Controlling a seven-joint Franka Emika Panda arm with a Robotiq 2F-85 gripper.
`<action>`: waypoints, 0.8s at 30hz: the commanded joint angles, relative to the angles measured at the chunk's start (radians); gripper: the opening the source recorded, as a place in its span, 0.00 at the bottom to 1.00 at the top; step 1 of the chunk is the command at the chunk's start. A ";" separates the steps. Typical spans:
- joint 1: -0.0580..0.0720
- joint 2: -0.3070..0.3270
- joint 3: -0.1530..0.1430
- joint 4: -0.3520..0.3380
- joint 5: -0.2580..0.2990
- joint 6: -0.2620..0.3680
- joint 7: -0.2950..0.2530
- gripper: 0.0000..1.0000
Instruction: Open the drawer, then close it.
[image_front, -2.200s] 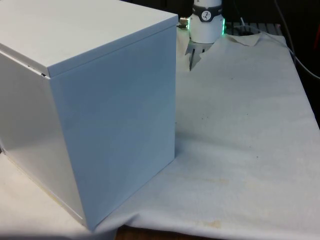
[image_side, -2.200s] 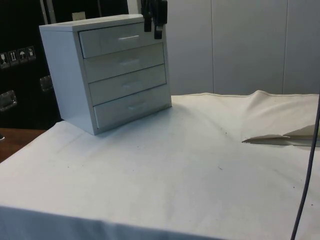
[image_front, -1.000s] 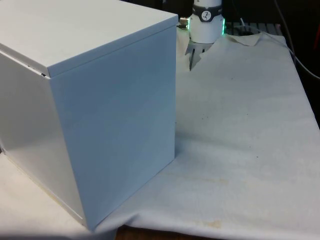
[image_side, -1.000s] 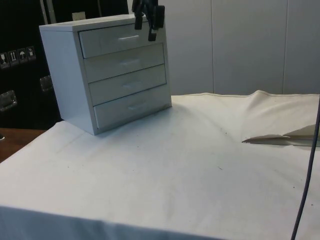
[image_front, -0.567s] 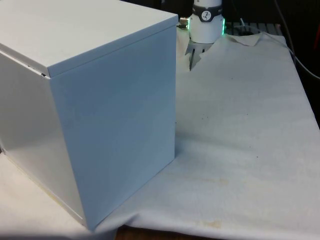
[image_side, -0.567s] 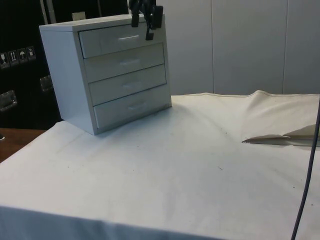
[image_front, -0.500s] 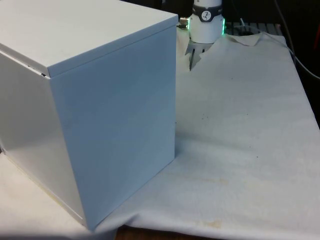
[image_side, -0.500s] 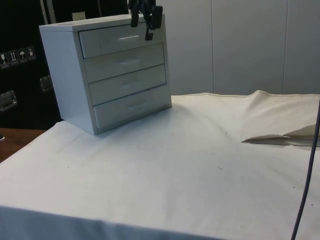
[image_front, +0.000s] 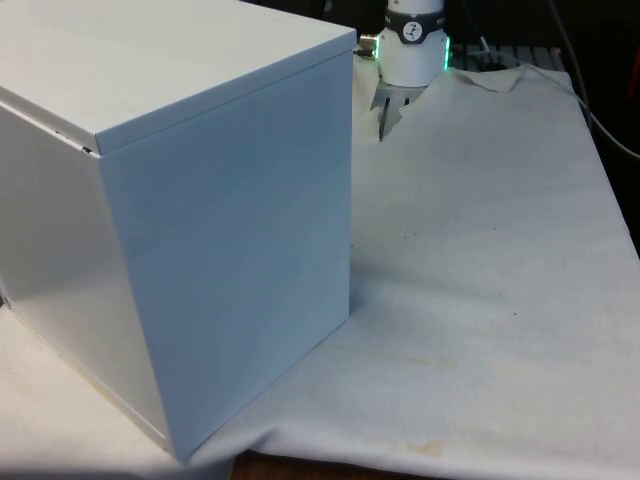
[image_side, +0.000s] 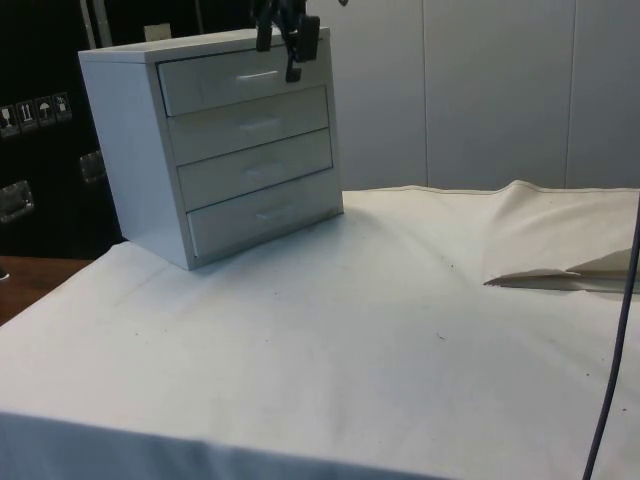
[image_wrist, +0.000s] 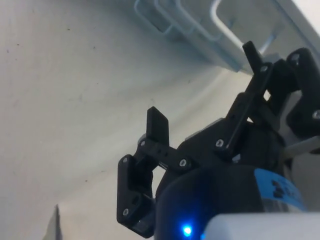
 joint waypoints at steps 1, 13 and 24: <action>-0.004 0.017 0.000 0.013 -0.036 0.017 0.034 1.00; -0.003 0.026 -0.003 -0.006 -0.083 0.092 0.079 1.00; -0.002 0.022 -0.004 -0.025 -0.072 0.123 0.022 1.00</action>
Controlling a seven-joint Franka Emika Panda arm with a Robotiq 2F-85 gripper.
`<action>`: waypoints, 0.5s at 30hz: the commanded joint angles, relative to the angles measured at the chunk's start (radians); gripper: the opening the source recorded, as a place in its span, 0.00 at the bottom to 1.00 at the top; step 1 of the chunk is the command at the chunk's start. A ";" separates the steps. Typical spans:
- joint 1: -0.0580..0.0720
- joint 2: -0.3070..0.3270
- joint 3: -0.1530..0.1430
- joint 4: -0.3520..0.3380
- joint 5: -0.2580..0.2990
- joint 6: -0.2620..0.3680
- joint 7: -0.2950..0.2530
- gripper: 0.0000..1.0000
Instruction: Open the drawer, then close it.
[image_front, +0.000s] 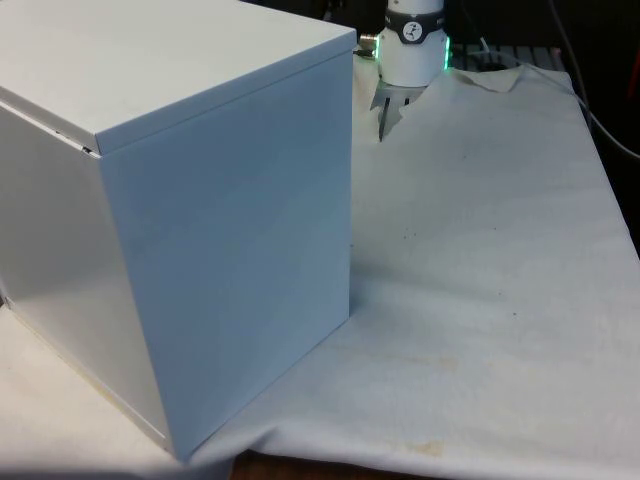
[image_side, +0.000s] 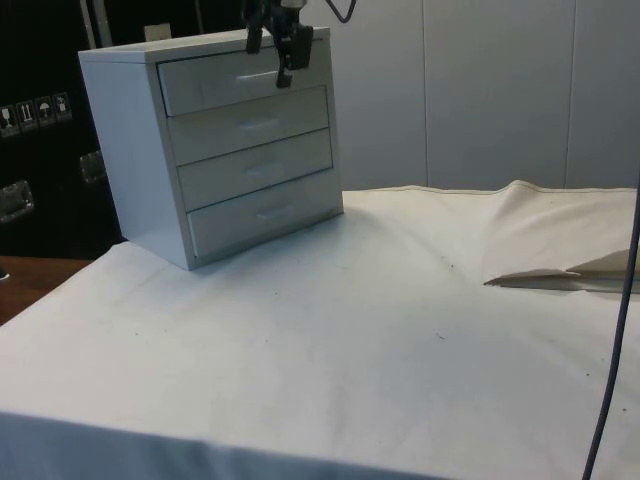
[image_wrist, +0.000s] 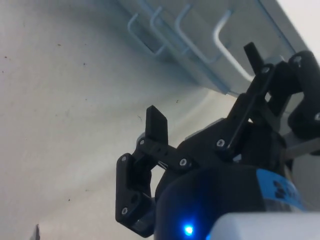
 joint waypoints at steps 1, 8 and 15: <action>-0.001 -0.003 -0.002 -0.010 -0.002 0.019 -0.015 1.00; -0.002 0.006 -0.016 -0.008 0.000 0.012 -0.047 1.00; -0.004 0.034 -0.031 -0.006 0.001 0.048 -0.068 1.00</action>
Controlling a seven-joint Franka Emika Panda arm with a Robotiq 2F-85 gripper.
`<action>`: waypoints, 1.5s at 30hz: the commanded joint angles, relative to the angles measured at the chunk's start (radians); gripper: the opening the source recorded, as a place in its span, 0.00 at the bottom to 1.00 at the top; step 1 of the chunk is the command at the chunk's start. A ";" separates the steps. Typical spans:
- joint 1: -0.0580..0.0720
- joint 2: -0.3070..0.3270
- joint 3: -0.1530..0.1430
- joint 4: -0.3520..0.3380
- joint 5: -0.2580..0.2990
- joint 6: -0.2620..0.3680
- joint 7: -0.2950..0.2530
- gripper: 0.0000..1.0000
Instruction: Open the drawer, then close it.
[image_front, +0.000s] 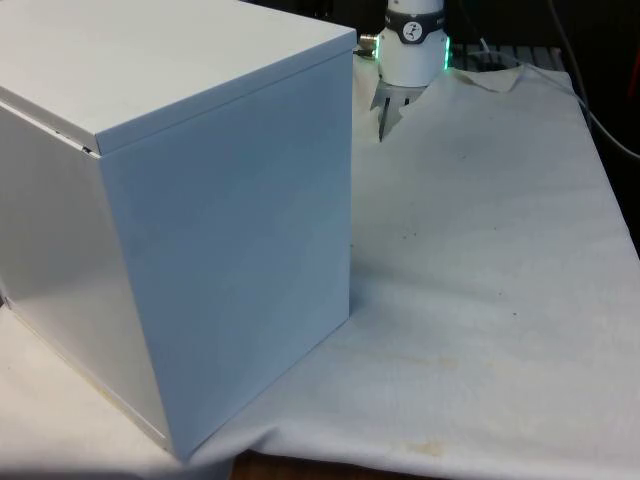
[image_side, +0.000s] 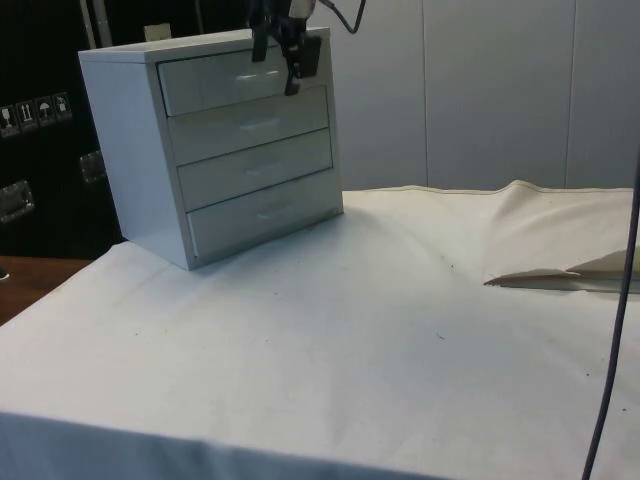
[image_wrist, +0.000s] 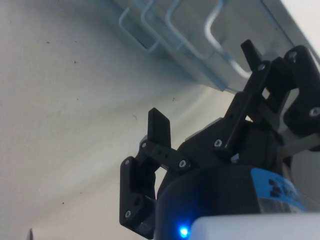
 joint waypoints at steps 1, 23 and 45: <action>0.000 0.004 -0.002 0.001 0.000 0.003 0.000 1.00; 0.001 0.067 -0.005 0.021 0.020 0.033 -0.008 1.00; 0.001 0.081 -0.007 0.031 0.018 0.034 -0.005 0.57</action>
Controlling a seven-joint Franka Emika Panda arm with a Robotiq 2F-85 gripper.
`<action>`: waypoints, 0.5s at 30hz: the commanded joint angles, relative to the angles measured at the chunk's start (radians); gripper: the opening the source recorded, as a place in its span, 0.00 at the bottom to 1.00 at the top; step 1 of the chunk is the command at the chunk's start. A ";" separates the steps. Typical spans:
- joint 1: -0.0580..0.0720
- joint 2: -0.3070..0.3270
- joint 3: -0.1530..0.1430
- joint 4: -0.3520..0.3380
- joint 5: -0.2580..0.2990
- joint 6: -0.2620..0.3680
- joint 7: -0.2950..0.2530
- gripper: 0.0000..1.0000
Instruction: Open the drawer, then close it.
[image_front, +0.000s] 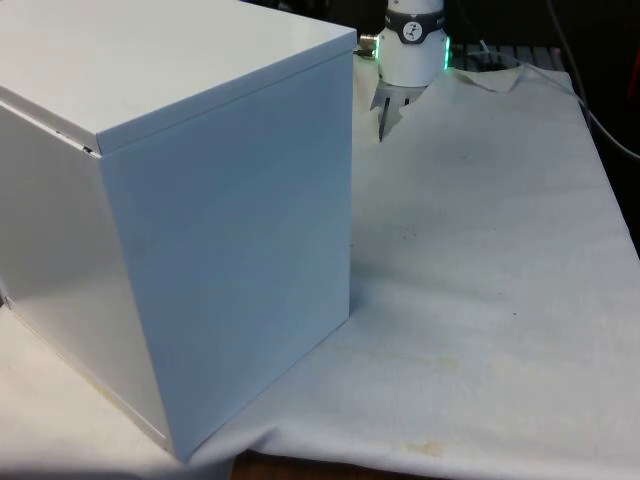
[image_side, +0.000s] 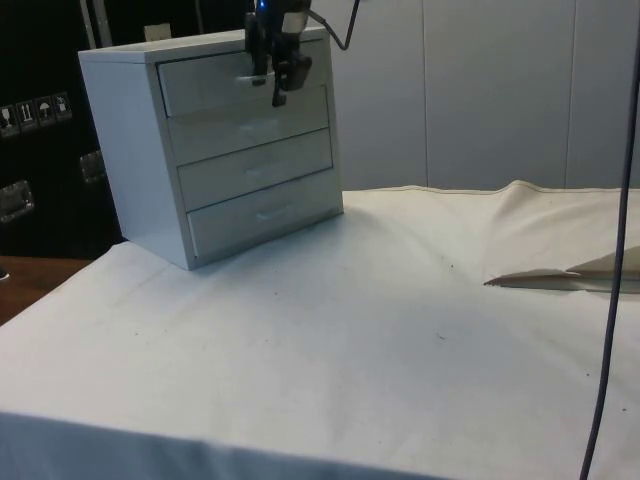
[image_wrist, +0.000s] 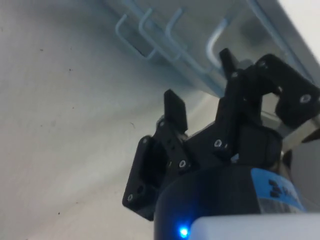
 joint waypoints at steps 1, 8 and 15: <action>0.000 0.001 0.001 -0.008 0.004 0.007 -0.004 0.52; 0.000 0.002 0.001 -0.007 0.003 0.008 -0.004 0.16; -0.001 -0.009 -0.001 0.007 0.005 -0.015 -0.008 0.00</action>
